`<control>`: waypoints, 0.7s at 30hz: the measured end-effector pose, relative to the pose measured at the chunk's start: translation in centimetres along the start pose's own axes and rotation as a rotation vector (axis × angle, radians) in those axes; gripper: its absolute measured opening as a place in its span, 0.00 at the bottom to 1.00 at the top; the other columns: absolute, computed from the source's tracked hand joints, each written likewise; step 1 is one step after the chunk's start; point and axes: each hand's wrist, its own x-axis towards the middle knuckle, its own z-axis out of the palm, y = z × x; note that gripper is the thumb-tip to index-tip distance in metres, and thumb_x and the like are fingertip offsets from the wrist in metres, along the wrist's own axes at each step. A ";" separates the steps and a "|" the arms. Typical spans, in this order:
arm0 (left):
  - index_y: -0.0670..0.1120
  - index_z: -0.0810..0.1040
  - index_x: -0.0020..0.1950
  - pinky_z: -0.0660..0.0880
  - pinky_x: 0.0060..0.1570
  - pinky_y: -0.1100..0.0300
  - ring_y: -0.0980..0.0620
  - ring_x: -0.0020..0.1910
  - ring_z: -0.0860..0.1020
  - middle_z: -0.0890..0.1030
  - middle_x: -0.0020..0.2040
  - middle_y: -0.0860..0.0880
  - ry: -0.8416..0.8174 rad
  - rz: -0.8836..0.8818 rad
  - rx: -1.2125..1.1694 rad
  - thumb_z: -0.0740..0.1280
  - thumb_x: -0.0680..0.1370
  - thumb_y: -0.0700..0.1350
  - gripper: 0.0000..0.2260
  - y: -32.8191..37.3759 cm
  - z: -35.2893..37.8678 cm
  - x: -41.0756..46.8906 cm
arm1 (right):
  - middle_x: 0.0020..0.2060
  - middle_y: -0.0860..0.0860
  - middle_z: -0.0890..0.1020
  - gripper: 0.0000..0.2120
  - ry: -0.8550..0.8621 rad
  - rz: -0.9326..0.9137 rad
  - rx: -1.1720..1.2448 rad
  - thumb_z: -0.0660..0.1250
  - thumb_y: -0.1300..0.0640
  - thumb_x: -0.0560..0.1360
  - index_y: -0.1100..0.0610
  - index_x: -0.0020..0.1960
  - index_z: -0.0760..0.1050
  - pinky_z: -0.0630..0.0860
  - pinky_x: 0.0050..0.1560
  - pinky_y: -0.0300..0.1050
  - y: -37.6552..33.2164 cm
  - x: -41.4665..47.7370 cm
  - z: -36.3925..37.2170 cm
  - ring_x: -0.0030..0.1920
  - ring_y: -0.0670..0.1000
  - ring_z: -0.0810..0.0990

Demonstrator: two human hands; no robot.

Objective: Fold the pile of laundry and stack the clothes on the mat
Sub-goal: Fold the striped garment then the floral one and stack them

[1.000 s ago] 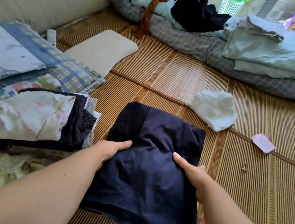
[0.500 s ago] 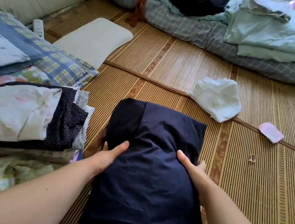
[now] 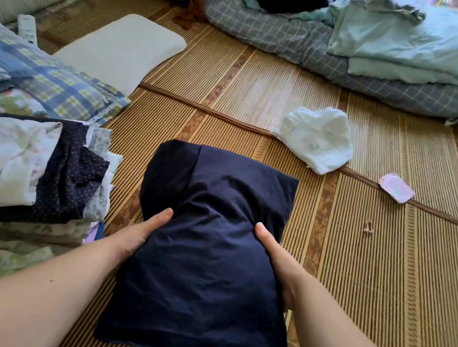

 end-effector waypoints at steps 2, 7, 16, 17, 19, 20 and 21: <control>0.50 0.77 0.47 0.72 0.52 0.55 0.53 0.43 0.83 0.85 0.37 0.51 0.021 0.053 -0.009 0.69 0.67 0.60 0.17 -0.2 0.7 -0.1 | 0.66 0.54 0.76 0.61 -0.004 -0.032 0.037 0.75 0.29 0.48 0.53 0.75 0.62 0.75 0.58 0.52 0.5 -0.1 -0.2 0.61 0.56 0.78; 0.41 0.85 0.37 0.70 0.43 0.55 0.48 0.33 0.84 0.85 0.39 0.42 -0.111 -0.140 -0.118 0.56 0.81 0.56 0.27 -1.7 1.4 -0.7 | 0.46 0.49 0.86 0.40 -0.115 -0.022 0.084 0.73 0.32 0.55 0.53 0.61 0.76 0.79 0.35 0.39 3.0 -2.0 -1.4 0.44 0.49 0.86; 0.39 0.81 0.52 0.70 0.48 0.52 0.43 0.46 0.81 0.85 0.47 0.40 -0.128 -0.242 -0.075 0.62 0.72 0.59 0.24 -3.2 5.5 -4.6 | 0.66 0.52 0.76 0.54 -0.024 -0.112 0.229 0.73 0.33 0.54 0.52 0.75 0.63 0.76 0.59 0.48 8.7 -6.3 -4.4 0.62 0.53 0.78; 0.40 0.82 0.51 0.71 0.47 0.53 0.43 0.46 0.82 0.85 0.48 0.41 -0.153 -0.241 -0.040 0.64 0.68 0.60 0.25 -3.3 6.0 -5.3 | 0.62 0.52 0.80 0.50 -0.040 -0.121 0.241 0.73 0.34 0.56 0.52 0.73 0.67 0.78 0.52 0.45 9.0 -7.5 -5.0 0.59 0.52 0.80; 0.42 0.82 0.52 0.71 0.48 0.52 0.44 0.47 0.83 0.85 0.50 0.42 -0.180 -0.243 -0.002 0.65 0.66 0.60 0.25 -3.2 7.8 -7.2 | 0.57 0.51 0.83 0.44 -0.049 -0.153 0.272 0.72 0.35 0.58 0.52 0.70 0.70 0.79 0.45 0.41 9.7 -10.3 -6.8 0.54 0.51 0.83; 0.43 0.81 0.53 0.71 0.49 0.52 0.44 0.49 0.82 0.85 0.50 0.43 -0.208 -0.254 -0.016 0.65 0.66 0.61 0.25 -3.0 9.1 -8.4 | 0.59 0.52 0.82 0.45 -0.040 -0.159 0.272 0.72 0.35 0.59 0.53 0.71 0.69 0.80 0.47 0.42 10.1 -11.6 -7.8 0.55 0.51 0.83; 0.44 0.80 0.54 0.71 0.50 0.52 0.44 0.51 0.81 0.85 0.49 0.44 -0.242 -0.240 -0.020 0.65 0.67 0.60 0.24 -2.9 10.8 -9.4 | 0.62 0.53 0.80 0.48 -0.008 -0.166 0.281 0.73 0.35 0.58 0.54 0.73 0.66 0.79 0.53 0.44 10.5 -13.6 -9.2 0.58 0.53 0.81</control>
